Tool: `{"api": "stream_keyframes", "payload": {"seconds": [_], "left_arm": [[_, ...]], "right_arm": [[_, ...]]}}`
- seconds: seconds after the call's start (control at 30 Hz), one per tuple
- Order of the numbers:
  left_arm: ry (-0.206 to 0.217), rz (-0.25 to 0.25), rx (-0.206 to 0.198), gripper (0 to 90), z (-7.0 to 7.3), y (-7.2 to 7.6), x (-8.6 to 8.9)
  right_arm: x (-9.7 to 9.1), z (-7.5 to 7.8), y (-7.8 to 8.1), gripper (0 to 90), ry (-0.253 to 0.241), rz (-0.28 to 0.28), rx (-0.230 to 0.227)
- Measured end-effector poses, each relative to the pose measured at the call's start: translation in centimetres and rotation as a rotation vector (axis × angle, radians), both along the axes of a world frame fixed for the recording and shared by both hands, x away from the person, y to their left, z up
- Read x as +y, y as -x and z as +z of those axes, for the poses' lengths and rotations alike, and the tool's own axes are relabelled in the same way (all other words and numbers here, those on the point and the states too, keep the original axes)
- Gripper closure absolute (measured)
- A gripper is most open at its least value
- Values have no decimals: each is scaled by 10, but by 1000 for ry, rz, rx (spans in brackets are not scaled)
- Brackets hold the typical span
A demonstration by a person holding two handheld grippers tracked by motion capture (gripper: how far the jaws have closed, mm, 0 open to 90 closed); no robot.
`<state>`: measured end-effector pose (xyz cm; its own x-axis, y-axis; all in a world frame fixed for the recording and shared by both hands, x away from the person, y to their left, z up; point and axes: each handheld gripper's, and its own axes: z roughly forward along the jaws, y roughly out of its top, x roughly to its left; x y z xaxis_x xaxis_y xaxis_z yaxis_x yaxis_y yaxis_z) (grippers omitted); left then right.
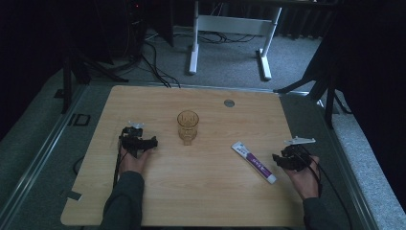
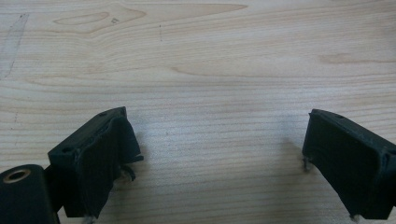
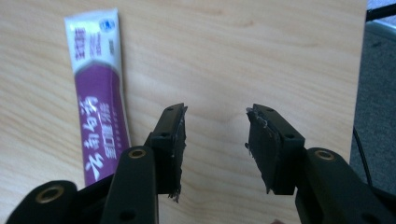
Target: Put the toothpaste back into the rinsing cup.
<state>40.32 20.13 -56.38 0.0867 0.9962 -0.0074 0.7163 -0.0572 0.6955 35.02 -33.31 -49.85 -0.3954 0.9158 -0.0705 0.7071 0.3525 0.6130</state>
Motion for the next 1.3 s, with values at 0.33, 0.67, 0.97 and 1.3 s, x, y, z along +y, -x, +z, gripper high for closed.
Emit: {"api": "stream_keyframes", "payload": {"seconds": [0.33, 0.67, 0.97, 1.3], "left_arm": [[1, -2, -1, 75, 0, 0, 0], [1, -2, -1, 75, 0, 0, 0], [1, -9, -1, 76, 0, 1, -1], [1, -9, -1, 76, 0, 1, -1]], "right_arm": [[1, -7, 0, 486, 0, 8, 12], [8, -4, 0, 505, -7, 41, 17], [18, -1, 1, 513, 13, 77, 32], [30, 2, 2, 528, 31, 125, 62]]}}
